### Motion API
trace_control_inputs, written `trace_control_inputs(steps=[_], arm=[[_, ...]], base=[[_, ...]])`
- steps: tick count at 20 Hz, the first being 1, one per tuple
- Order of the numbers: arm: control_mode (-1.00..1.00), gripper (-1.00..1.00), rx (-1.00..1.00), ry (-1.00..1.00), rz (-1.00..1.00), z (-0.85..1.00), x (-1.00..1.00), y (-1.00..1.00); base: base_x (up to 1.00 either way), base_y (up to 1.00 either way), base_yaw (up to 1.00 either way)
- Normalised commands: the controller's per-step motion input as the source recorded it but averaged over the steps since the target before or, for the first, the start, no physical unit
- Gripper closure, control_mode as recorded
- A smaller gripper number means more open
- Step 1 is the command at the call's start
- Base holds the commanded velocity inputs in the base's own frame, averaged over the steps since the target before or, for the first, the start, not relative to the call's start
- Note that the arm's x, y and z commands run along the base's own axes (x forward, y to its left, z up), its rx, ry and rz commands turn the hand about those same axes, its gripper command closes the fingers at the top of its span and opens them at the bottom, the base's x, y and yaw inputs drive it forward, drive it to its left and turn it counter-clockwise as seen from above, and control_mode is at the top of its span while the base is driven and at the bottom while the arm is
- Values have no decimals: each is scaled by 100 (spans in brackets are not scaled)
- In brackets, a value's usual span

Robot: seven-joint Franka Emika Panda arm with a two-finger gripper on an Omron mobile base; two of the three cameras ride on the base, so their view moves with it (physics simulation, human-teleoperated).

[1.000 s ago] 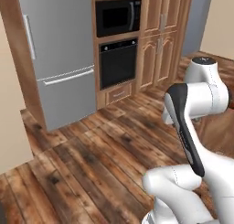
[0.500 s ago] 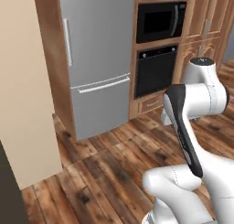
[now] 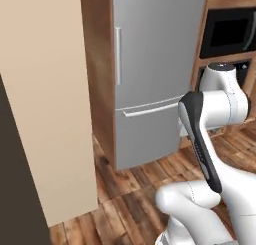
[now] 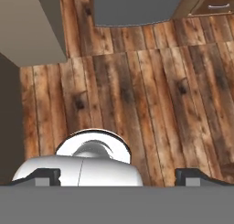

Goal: Move the hot dog bun to the plate on the dining table and place the condiment next to that plate. Then navigate to the fridge and take the sausage and place it on the plate as well.

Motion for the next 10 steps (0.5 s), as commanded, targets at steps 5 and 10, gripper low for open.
trace_control_inputs(steps=[5, 10], arm=[[100, -100, 0, 0, 0, 0, 0, 0], [100, -100, 0, 0, 0, 0, 0, 0]], base=[[100, 0, 20], [92, 0, 5]])
